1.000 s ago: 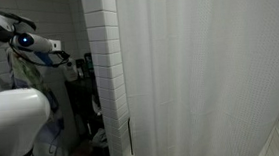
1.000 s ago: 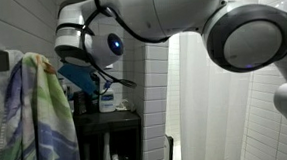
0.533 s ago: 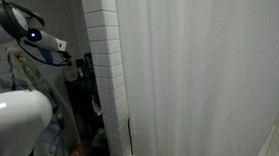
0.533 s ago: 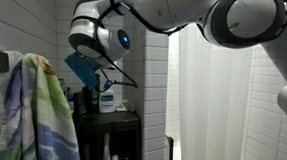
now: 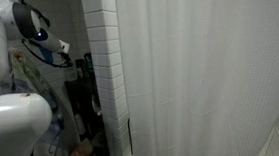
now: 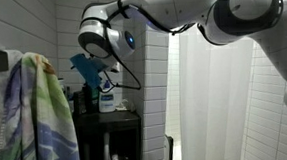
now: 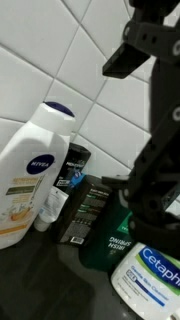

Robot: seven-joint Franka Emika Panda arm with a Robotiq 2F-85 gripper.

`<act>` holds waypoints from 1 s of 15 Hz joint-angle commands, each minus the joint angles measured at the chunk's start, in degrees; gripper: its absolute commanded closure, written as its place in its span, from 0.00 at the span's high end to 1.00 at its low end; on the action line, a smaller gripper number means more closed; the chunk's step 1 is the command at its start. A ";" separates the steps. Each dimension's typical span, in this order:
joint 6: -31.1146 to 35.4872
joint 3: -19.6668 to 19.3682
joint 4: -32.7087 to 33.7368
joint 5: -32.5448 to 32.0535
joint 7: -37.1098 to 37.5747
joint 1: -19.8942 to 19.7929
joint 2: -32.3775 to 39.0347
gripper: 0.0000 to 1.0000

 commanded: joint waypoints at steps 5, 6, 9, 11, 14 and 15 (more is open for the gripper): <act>0.00 7.84 -1.51 -0.17 -6.96 -6.59 -1.35 1.00; 0.00 7.65 -2.00 -0.20 -7.53 -6.69 -1.57 1.00; 0.00 7.62 -2.54 -0.24 -8.15 -6.69 -1.73 1.00; -2.17 12.87 -7.18 3.65 -8.57 -10.67 -4.00 1.00; -3.54 20.36 -10.11 8.53 -8.45 -16.08 -4.18 1.00; -3.19 22.21 -10.21 9.24 -8.51 -17.34 -3.74 1.00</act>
